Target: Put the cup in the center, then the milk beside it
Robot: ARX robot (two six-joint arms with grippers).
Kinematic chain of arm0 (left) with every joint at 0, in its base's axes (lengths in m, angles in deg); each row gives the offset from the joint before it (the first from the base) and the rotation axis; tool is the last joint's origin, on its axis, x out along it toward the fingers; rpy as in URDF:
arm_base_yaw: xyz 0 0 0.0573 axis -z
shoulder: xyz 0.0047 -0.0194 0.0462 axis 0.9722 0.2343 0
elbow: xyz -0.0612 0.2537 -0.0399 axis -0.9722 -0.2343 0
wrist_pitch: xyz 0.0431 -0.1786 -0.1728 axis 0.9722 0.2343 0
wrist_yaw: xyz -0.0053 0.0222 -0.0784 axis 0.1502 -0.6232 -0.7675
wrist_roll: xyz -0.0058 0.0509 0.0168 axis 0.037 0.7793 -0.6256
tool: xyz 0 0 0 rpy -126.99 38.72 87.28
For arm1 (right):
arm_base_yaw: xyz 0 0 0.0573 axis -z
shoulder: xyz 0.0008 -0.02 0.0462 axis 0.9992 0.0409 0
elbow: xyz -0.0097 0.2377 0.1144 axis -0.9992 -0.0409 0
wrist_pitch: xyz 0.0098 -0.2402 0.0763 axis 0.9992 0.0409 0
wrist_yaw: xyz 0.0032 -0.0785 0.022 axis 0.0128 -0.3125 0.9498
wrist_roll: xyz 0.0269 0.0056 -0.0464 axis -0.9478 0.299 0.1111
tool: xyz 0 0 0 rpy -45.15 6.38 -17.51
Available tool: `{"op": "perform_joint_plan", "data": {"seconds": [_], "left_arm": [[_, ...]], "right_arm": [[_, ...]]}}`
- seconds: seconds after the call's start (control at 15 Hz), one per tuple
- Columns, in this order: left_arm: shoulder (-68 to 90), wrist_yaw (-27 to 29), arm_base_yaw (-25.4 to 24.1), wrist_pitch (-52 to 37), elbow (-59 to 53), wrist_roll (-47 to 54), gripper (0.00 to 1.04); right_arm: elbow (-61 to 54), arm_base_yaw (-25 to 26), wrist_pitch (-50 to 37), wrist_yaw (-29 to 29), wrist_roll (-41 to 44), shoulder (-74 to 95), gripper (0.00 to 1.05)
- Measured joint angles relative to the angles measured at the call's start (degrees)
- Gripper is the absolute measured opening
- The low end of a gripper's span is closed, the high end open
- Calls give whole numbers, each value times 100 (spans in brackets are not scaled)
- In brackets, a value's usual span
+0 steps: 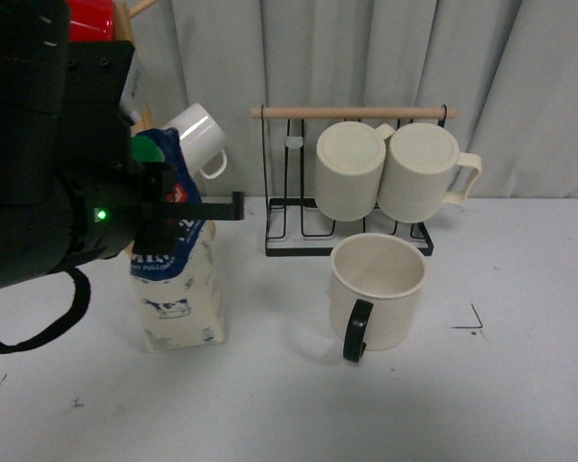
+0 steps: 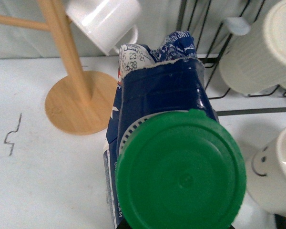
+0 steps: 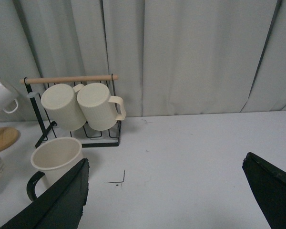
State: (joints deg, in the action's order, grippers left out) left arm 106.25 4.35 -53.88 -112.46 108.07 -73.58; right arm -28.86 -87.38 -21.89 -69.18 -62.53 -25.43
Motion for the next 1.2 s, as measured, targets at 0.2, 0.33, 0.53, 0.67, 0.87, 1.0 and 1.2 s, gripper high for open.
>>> {"op": "perform_joint_plan", "data": {"seconds": [0.2,0.33,0.53,0.67,0.87,1.0,1.2], "left_arm": [[125,94,337,-4,341,-186,4],[437,181,518,92,525,-229,4],[546,232,699,142,612,-334,4],[610,232,752,129,678,-354,4],[728,234,833,109,704,-358,4],[769,227,929,28,852,-361,45],[367,-236,1043,238,621,-162,78]], "right_arm": [[0,0,2,0,0,0,98],[0,0,0,0,0,0,98],[0,0,0,0,0,0,98],[0,0,0,0,0,0,98],[0,0,2,0,0,0,98],[0,0,2,0,0,0,98],[0,0,2,0,0,0,98]]}}
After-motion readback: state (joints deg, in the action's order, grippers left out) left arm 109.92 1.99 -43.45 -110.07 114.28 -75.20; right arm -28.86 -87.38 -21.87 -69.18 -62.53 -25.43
